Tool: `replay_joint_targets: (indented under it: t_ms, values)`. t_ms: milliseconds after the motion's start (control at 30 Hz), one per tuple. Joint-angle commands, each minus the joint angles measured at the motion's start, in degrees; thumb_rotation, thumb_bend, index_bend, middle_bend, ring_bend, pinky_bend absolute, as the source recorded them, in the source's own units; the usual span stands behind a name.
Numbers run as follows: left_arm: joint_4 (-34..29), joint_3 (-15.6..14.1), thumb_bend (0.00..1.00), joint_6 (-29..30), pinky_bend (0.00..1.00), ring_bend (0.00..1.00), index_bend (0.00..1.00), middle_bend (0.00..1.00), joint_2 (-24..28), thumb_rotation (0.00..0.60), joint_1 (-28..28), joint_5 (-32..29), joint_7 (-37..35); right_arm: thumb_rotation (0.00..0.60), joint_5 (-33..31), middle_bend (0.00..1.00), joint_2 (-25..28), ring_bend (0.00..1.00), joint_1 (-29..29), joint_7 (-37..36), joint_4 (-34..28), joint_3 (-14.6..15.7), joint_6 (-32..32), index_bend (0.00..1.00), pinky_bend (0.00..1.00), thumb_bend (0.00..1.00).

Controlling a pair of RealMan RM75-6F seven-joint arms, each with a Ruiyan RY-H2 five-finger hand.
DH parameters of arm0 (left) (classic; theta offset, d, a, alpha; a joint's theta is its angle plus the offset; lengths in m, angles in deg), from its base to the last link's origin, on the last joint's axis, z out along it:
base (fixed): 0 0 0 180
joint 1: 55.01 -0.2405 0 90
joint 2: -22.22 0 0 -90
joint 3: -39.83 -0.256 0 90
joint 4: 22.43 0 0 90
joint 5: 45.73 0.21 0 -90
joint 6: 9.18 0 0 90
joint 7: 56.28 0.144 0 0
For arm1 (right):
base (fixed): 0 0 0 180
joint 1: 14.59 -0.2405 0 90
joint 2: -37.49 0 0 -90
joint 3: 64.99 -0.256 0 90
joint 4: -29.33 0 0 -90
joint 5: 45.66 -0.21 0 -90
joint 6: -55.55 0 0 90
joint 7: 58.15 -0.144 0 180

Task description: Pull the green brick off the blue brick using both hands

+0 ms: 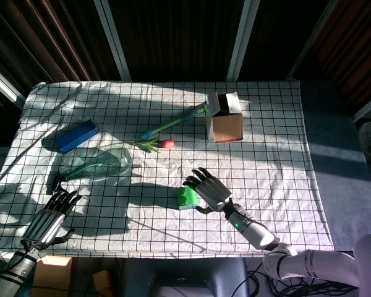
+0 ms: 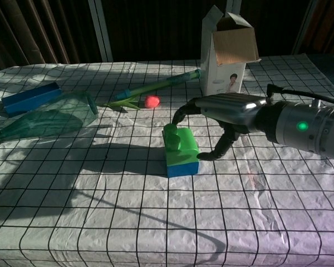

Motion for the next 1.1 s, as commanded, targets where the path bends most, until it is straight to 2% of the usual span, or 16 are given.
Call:
replay_joint_targets:
  t_ms: [33,533,667,833,1100]
  values:
    - [0.04,0.01,0.33,-0.07,0.0,0.0,0.0,0.0,0.02,0.6,-0.02,0.09,-0.2,0.6,-0.09,0.21,-0.48,0.05,-0.26,0.34,0.08,0.31,-0.08,0.27,0.01,0.23]
    - [0.04,-0.02,0.33,-0.45,0.0,0.0,0.0,0.0,0.43,0.6,-0.01,0.52,-1.38,0.6,-2.55,0.26,-3.02,0.09,-1.4,1.51,1.29,0.41,-0.82,0.34,0.05,0.24]
    - [0.04,-0.09,0.33,-0.61,0.0,0.0,0.0,0.0,0.64,0.6,0.04,0.73,-1.95,0.6,-2.26,0.34,-3.65,0.17,-1.32,0.91,1.83,0.45,-1.57,0.44,0.09,0.24]
    - [0.08,-0.08,0.33,-0.46,0.0,0.0,0.0,0.0,0.77,0.6,-0.01,0.95,-2.25,0.6,-0.71,0.45,-4.28,0.35,-1.04,0.02,2.55,0.63,-2.97,0.63,0.15,0.26]
    - [0.31,-0.07,0.33,-1.02,0.0,0.0,0.0,0.0,1.08,0.6,0.27,1.14,-4.51,0.6,5.0,0.55,-4.83,0.44,-0.05,-3.44,3.5,1.0,-7.01,0.77,0.23,0.29]
